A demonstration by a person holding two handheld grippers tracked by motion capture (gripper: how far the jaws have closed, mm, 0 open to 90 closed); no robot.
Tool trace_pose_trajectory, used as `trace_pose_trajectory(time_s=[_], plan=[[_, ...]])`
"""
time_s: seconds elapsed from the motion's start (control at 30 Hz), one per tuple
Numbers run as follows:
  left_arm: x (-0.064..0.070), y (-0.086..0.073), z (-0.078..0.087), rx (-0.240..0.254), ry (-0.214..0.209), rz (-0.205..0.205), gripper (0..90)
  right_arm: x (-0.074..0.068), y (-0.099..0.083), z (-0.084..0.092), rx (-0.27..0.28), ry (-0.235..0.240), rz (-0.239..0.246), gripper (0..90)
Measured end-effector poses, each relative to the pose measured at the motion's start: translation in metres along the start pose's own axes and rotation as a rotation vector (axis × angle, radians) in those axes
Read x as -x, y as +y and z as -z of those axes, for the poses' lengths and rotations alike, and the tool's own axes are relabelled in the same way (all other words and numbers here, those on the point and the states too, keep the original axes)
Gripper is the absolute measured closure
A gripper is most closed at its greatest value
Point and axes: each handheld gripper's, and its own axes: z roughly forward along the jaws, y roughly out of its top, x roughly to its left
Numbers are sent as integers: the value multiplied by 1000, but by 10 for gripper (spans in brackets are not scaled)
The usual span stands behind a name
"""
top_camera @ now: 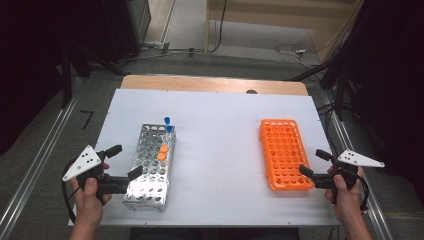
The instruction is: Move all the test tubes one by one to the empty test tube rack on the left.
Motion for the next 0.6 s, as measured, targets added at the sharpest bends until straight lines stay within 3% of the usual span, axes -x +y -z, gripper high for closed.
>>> trace_pose_trajectory(time_s=[0.1, 0.23, 0.37, 0.6], plan=[[1, -2, 1, 2, -5, 1, 0, -3, -4, 3, 0, 7, -1, 0], [1, -4, 0, 1, -13, 2, 0, -8, -8, 5, -20, -4, 33, 0], [2, -4, -2, 0, -19, 2, 0, -6, -9, 5, -14, -4, 15, 0], [2, -4, -3, 1, -22, 2, 0, -8, -8, 0, -28, 0, 32, 0]])
